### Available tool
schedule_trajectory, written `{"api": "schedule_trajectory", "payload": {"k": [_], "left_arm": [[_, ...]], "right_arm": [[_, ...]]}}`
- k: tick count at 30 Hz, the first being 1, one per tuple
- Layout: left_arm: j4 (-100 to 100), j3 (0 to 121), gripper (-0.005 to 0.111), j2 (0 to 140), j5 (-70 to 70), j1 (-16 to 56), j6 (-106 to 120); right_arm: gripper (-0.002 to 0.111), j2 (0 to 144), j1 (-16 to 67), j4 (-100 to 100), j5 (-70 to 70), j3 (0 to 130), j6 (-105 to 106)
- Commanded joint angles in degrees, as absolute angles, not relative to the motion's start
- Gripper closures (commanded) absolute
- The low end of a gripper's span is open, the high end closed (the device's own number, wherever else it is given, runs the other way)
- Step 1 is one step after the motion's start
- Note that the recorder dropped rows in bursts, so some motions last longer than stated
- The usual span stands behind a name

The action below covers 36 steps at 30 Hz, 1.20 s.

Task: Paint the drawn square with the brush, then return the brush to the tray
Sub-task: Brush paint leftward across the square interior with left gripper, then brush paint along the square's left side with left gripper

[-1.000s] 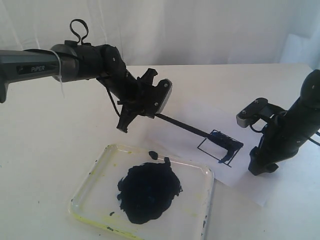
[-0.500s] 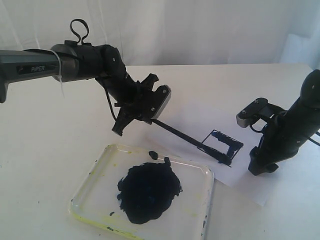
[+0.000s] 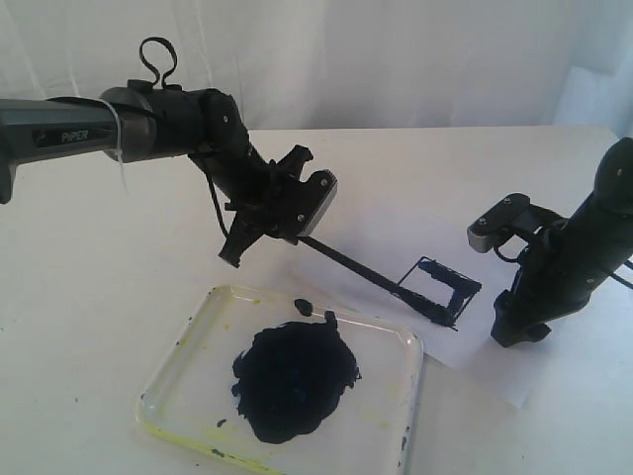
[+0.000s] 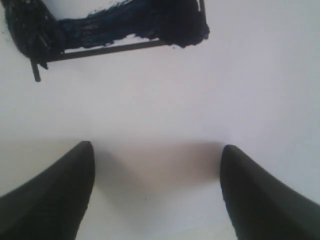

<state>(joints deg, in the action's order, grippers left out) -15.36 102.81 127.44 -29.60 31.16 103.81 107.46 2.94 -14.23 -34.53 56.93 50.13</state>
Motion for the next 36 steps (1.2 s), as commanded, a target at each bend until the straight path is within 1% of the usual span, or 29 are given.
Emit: {"api": "schedule_trajectory", "payload": {"k": [1,18,24,36], "left_arm": [[-15.13,102.74,0.107,127.38,-29.42,30.95,103.54],[-10.77,102.74,0.107,127.38,-28.03,30.95,101.1],[-5.15,102.74,0.107,127.38,-28.03,30.95,96.62],[-4.25,102.74,0.107,127.38,-27.31,30.95,95.78]], "right_arm": [[0.042,108.66,2.83,-13.28,-33.52,56.54,50.26],[0.042,108.66,2.83,-13.28,-33.52,56.54,50.26],[0.042,108.66,2.83,-13.28,-33.52,56.54,50.26],[0.042,108.66,2.83,-13.28,-33.52,56.54,50.26]]}}
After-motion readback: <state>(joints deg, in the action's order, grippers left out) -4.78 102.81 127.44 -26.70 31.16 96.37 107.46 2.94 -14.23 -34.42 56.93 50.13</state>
